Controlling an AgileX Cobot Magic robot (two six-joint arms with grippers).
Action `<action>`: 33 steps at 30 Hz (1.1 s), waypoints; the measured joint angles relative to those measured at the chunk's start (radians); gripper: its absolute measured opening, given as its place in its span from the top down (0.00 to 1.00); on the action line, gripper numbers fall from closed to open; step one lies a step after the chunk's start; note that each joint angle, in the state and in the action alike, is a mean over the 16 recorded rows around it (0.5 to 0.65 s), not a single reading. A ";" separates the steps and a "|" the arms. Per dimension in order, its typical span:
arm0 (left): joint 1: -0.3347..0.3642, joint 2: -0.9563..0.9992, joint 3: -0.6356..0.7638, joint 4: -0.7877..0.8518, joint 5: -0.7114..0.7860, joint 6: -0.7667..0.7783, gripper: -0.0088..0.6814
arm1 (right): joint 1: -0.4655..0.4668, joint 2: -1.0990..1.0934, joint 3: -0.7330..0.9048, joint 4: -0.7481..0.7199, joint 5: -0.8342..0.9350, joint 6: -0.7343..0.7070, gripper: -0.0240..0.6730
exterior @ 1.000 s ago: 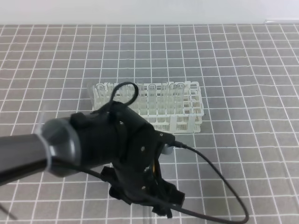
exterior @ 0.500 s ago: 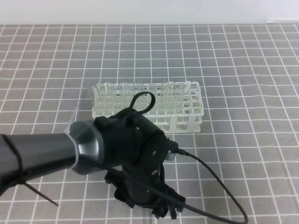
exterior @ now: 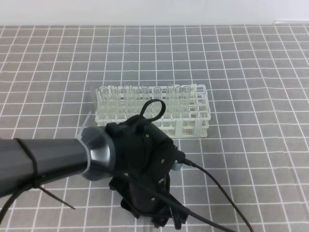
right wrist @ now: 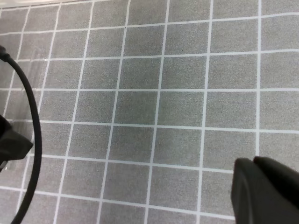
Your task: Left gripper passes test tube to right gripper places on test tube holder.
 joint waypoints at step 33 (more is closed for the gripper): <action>0.000 -0.373 0.097 0.026 -0.244 0.201 0.92 | 0.000 0.007 -0.050 0.031 0.093 -0.010 0.98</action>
